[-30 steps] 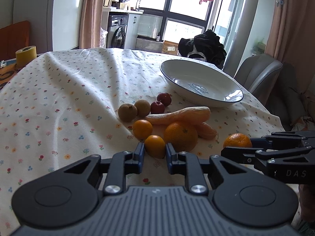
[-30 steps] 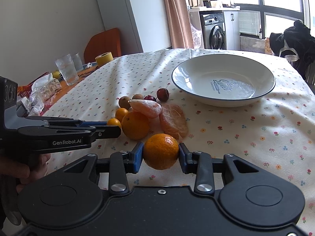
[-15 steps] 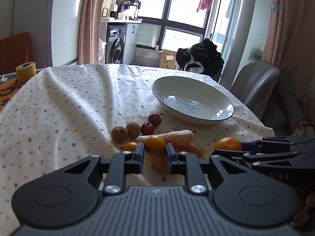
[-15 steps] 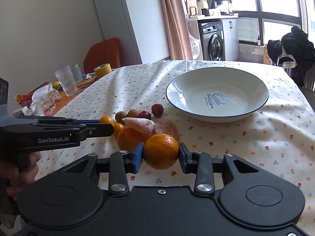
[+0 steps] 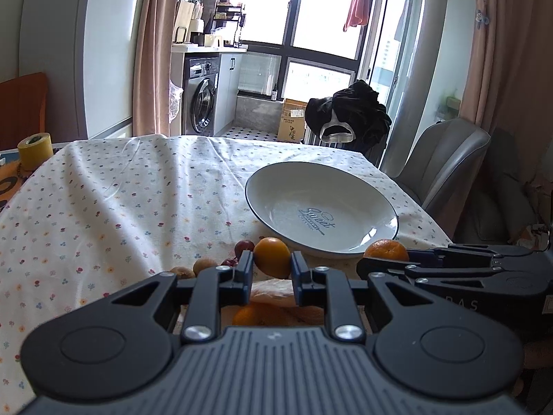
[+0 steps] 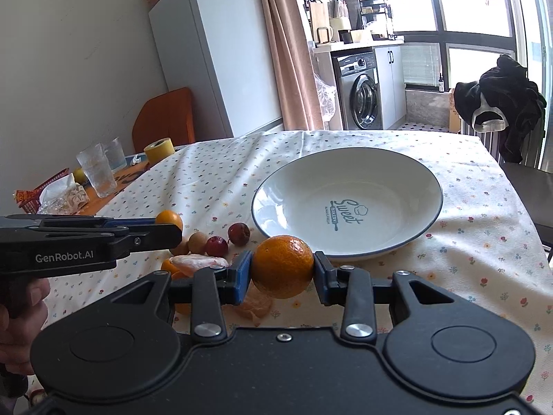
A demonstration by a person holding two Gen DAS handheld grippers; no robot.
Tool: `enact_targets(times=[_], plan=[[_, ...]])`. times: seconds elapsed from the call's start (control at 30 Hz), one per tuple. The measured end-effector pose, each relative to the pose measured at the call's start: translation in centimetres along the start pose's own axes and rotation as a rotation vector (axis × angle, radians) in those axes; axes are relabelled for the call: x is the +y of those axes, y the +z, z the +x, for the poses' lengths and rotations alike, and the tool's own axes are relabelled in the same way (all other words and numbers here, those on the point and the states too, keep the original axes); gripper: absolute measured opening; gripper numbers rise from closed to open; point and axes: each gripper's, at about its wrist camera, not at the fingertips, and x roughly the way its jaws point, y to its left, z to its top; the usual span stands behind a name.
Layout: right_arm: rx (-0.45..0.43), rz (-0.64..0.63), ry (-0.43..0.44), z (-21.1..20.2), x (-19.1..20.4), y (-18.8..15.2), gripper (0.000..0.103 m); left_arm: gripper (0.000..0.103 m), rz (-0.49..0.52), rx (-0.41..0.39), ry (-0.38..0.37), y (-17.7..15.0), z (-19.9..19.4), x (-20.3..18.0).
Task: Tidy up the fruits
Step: 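Carry both oranges over the white bowl and open both tools to drop them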
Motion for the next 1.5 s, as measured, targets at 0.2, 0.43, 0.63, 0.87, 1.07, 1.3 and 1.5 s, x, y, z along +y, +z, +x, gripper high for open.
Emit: enact_targets(times=[0.2,0.43,0.63,0.87,1.07,1.3,1.5], plan=[[-0.014,0.000,-0.034,0.3,-1.2,0.6,0.036,0.021,0.007,0.006,0.000,0.8,1.0,-0.7],[-0.013,0.020,-0.056,1.3,-2.7,1.0,0.036,0.021,0.009,0.011,-0.003,1.5,2.1,-1.2],[-0.012,0.034,-0.092,2.1,-3.8,1.0,0.036,0.021,0.008,0.030,-0.012,2.0,3.4,-1.5],[-0.014,0.039,-0.100,2.7,-4.5,1.3,0.036,0.021,0.027,0.048,-0.030,2.7,5.0,-2.7],[-0.011,0.032,-0.103,3.0,-4.8,1.5,0.038,0.021,0.039,0.074,-0.036,3.3,7.0,-3.9],[0.004,0.016,-0.094,3.0,-4.7,1.4,0.033,0.021,0.017,0.102,-0.041,3.1,8.8,-4.2],[-0.007,0.023,-0.096,2.1,-4.3,1.3,0.033,0.021,-0.007,0.133,-0.049,3.2,9.3,-3.9]])
